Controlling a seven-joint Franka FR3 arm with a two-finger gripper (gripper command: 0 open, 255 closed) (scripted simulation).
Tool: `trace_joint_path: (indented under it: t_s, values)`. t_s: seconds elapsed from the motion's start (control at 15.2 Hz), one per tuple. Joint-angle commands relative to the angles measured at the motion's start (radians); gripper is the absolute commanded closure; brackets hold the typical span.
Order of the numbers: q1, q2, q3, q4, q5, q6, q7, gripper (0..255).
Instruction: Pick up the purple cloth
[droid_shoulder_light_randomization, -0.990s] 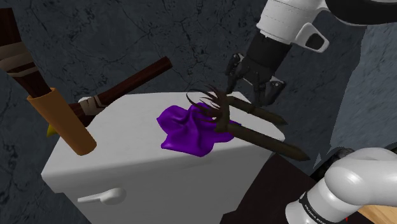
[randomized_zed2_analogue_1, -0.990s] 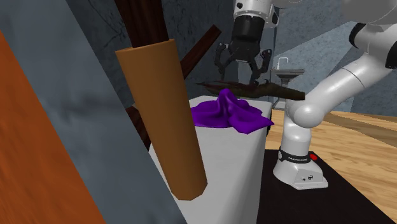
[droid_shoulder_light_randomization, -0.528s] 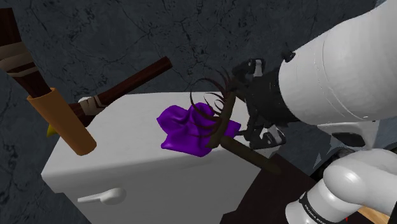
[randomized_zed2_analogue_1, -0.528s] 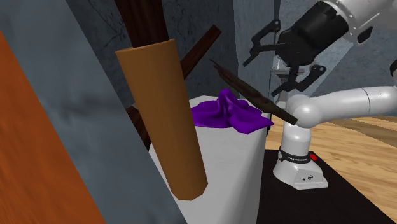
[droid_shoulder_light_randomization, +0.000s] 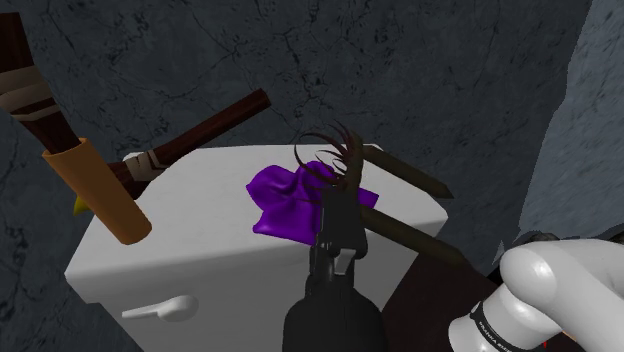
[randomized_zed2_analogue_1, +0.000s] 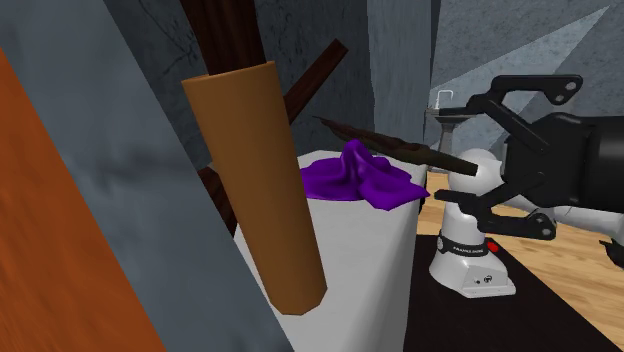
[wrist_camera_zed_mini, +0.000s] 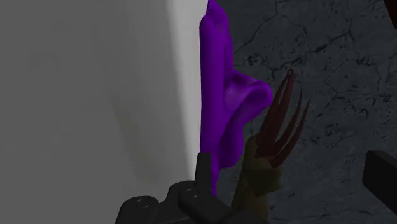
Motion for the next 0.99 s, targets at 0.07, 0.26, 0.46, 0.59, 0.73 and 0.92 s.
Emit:
trace_joint_path:
  t_s: [0.07,0.26,0.46,0.59,0.73,0.92]
  values:
    - [-0.017,-0.019,0.045,0.028,-0.031,-0.010,0.072,0]
    - [-0.001,-0.019,0.077,0.017,-0.029,-0.009,0.101,0]
    - [0.012,-0.019,0.104,0.009,-0.026,-0.009,0.125,0]
    - [0.015,-0.019,0.104,0.006,-0.027,-0.008,0.124,255]
    - [0.015,-0.019,0.104,0.006,-0.027,-0.008,0.124,255]
    - [0.015,-0.019,0.104,0.005,-0.027,-0.008,0.124,255]
